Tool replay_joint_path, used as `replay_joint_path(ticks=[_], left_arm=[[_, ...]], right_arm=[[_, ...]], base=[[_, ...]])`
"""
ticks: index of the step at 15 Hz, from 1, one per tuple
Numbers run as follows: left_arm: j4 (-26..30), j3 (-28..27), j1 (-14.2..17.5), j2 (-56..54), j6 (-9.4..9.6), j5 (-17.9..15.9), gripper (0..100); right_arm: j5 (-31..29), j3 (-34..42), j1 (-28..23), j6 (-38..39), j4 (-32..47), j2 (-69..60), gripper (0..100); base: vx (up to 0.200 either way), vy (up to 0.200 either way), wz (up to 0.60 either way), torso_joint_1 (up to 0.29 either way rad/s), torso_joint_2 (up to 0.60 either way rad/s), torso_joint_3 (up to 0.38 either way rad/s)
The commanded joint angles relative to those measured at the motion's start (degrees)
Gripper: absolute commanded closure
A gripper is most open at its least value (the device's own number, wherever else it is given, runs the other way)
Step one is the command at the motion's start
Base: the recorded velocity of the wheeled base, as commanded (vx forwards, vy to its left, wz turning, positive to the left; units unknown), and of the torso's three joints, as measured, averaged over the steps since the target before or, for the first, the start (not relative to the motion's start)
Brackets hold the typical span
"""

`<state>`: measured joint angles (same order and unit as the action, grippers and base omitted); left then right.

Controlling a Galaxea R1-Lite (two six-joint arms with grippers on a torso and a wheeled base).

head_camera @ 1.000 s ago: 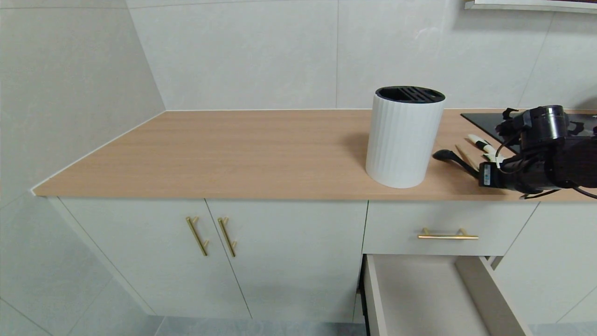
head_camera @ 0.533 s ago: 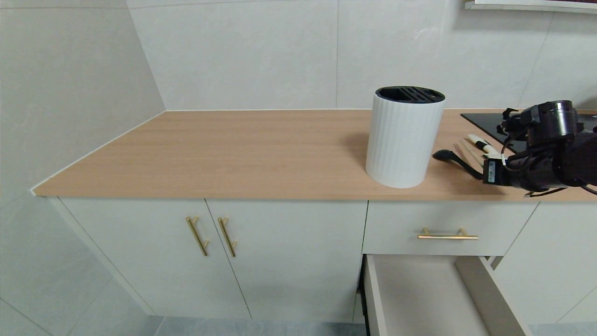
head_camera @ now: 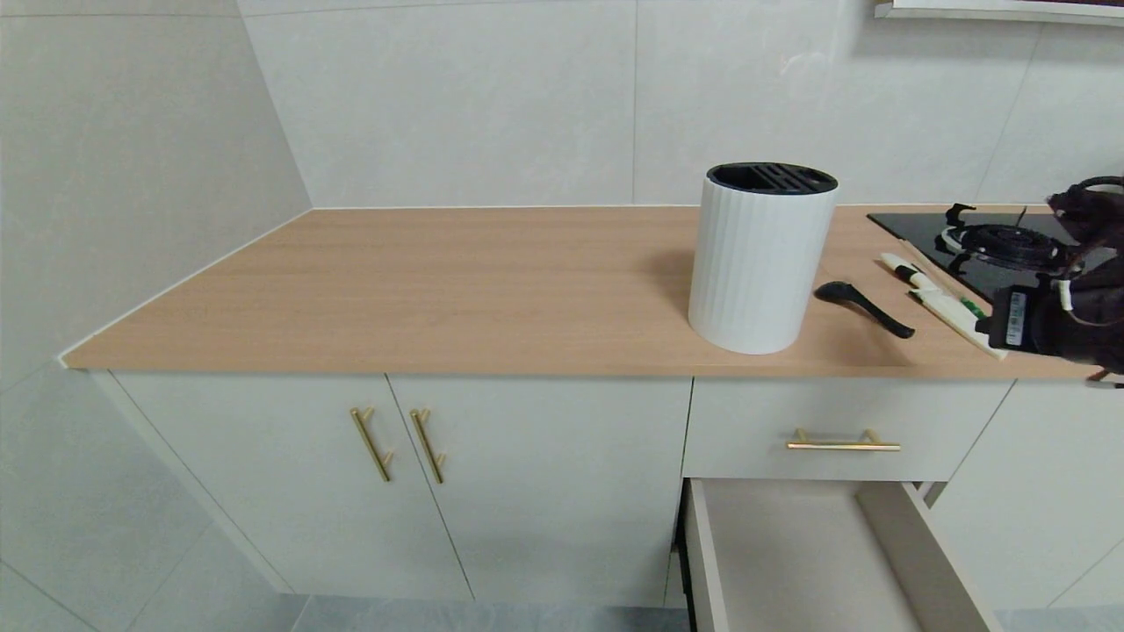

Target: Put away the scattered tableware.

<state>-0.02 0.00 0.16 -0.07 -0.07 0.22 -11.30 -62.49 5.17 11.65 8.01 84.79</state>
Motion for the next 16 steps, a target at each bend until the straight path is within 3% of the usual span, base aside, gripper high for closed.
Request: replay_joint_path(ticks=[1, 9, 14, 16], left_arm=[[0.02, 0.00, 0.02, 0.07, -0.01, 0.04, 0], [0.02, 0.00, 0.02, 0.07, -0.01, 0.04, 0], [0.02, 0.00, 0.02, 0.07, -0.01, 0.04, 0], [-0.06, 0.00, 0.02, 0.07, -0.01, 0.04, 0]], right_arm=[[4.45, 1.67, 1.51, 0.21, 9.31, -12.98, 100], [16.84, -1.06, 5.64, 0.04, 32.60, -24.05, 100], [24.66, 1.67, 7.40, -2.43, 34.44, -24.58, 100], [24.92, 2.72, 7.40, -2.95, 34.35, -23.26, 100]], base=[[0.000, 0.000, 0.00, 0.000, 0.00, 0.000], [0.000, 0.000, 0.00, 0.000, 0.00, 0.000], [0.000, 0.000, 0.00, 0.000, 0.00, 0.000], [0.000, 0.000, 0.00, 0.000, 0.00, 0.000]])
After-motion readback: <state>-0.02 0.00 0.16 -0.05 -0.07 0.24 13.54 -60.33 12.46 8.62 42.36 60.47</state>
